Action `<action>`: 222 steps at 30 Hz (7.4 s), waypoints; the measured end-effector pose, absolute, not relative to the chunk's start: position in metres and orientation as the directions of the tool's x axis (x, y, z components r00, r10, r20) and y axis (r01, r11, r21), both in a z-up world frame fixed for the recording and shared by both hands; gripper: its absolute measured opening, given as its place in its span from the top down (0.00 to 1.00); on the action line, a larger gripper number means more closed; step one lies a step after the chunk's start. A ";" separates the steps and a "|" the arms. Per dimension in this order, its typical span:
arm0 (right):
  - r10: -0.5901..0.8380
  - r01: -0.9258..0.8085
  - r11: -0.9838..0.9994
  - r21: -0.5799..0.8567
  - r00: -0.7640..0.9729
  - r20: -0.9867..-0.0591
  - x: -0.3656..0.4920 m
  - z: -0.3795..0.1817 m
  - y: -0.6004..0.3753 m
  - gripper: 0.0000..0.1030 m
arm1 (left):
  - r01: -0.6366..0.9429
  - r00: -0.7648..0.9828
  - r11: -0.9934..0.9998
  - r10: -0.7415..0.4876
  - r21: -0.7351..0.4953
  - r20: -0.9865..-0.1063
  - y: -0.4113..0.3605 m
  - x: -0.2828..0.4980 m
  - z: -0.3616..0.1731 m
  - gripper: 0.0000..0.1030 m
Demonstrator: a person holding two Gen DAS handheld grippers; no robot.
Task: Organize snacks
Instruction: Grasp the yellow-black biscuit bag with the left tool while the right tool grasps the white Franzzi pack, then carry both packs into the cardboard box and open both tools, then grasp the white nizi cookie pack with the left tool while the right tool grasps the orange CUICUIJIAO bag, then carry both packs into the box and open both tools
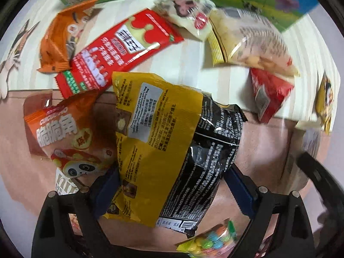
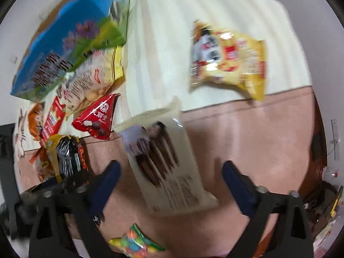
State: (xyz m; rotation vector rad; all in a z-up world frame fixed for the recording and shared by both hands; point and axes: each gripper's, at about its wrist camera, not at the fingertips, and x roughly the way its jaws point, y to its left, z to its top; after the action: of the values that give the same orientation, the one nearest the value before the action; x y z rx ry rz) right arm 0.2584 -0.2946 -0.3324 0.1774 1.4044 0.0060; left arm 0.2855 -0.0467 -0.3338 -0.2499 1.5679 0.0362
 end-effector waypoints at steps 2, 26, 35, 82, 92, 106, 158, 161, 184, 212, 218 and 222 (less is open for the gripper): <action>0.091 0.116 0.988 0.104 0.110 -0.990 0.265 -0.347 -0.292 0.36 | -0.128 0.000 0.984 -0.125 -0.124 -0.992 -0.045 0.271 -0.338 0.08; 0.031 0.302 0.952 0.049 0.062 -0.998 0.209 -0.352 -0.292 0.37 | 0.115 -0.035 0.971 -0.206 -0.209 -0.978 -0.050 0.243 -0.376 0.15; 0.127 0.238 0.957 0.167 0.172 -0.977 0.202 -0.286 -0.297 0.42 | -0.034 0.100 0.964 -0.261 -0.265 -0.960 -0.017 0.229 -0.298 0.15; 0.140 -0.025 0.990 0.138 0.270 -0.953 0.593 -0.285 -0.120 0.09 | -0.200 -0.054 0.948 -0.262 -0.246 -0.964 0.058 0.582 -0.289 0.11; 0.156 -0.011 0.987 0.158 0.239 -0.958 0.597 -0.288 -0.132 0.05 | -0.156 0.024 0.955 -0.252 -0.253 -0.967 0.044 0.568 -0.250 0.08; 0.165 -0.020 0.986 0.167 0.309 -0.937 0.536 -0.225 -0.140 0.05 | -0.080 0.268 0.990 -0.095 -0.120 -0.959 0.047 0.477 -0.156 0.08; 0.253 -0.195 0.948 0.250 -0.013 -0.967 0.267 -0.347 -0.033 0.50 | -0.345 0.089 0.938 0.076 0.040 -0.993 0.163 0.164 -0.276 0.08; 0.265 -0.147 0.952 0.270 -0.054 -0.963 0.258 -0.339 -0.068 0.50 | -0.253 0.052 0.967 -0.005 -0.018 -0.999 0.140 0.153 -0.293 0.08; 0.287 0.075 0.958 0.278 -0.202 -0.936 0.209 -0.374 -0.149 0.34 | -0.275 -0.043 0.952 -0.152 -0.135 -0.987 0.087 0.165 -0.363 0.32; 0.344 0.014 0.939 0.344 -0.014 -0.939 0.229 -0.304 -0.150 0.50 | -0.153 0.173 0.976 -0.127 -0.154 -0.977 0.023 0.201 -0.251 0.32; 0.403 -0.039 0.915 0.401 0.069 -0.913 0.285 -0.234 -0.174 0.50 | -0.097 0.295 0.975 -0.163 -0.199 -0.942 0.019 0.251 -0.185 0.32; 0.397 -0.080 0.918 0.389 0.136 -0.908 0.336 -0.193 -0.168 0.50 | -0.075 0.345 0.979 -0.155 -0.192 -0.926 0.029 0.310 -0.144 0.32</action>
State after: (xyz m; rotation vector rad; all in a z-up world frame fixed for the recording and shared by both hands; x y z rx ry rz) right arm 0.3363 -0.1679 -0.1934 0.2728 1.3967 0.3512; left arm 0.3098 0.0292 -0.1442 -0.2149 1.2199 -0.0524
